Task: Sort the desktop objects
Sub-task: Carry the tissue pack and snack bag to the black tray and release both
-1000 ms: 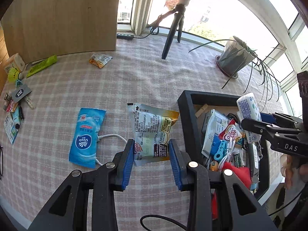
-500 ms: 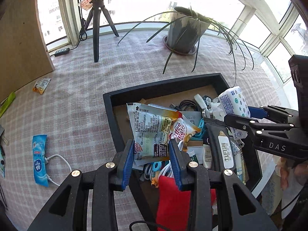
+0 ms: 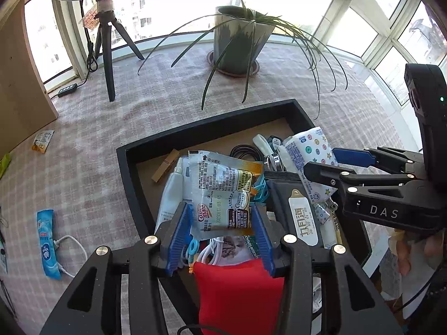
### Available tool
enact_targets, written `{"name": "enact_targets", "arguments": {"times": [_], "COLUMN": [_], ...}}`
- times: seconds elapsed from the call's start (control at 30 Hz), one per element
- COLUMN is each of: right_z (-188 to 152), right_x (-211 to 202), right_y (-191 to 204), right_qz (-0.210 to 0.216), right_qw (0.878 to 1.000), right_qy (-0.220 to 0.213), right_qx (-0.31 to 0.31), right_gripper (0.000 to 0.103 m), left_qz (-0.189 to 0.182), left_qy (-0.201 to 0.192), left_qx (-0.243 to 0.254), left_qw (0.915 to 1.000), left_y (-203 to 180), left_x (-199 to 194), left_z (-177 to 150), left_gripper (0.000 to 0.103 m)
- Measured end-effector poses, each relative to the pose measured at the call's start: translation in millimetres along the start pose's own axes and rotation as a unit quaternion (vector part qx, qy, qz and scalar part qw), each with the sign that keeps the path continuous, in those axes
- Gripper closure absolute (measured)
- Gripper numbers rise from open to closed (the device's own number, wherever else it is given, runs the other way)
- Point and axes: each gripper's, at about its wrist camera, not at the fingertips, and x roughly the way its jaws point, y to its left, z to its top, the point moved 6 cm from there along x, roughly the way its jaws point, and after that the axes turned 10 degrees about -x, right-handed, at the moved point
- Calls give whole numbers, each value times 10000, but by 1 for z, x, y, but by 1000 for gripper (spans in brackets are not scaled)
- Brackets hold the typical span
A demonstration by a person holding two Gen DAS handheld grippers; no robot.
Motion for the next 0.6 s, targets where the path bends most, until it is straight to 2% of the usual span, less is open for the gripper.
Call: {"name": "enact_targets", "arguments": {"times": [0.13, 0.33, 0.6], "right_z": [3, 9, 20], "right_x": [-3, -1, 4], "right_y": [1, 13, 51], "right_qz": [27, 83, 343], "right_qw": [10000, 9999, 9987], "right_qy": [-39, -36, -31], "right_qx": [53, -63, -381], "right_gripper": [40, 40, 40], "left_qz": [49, 86, 320], "left_qy": [-47, -61, -122], "left_qx": [60, -133, -534], "left_qw": [10000, 9999, 9980], "left_y": [2, 19, 72], "left_x": [-2, -5, -13], "left_z": [0, 1, -1], "left_gripper": [54, 54, 54]}}
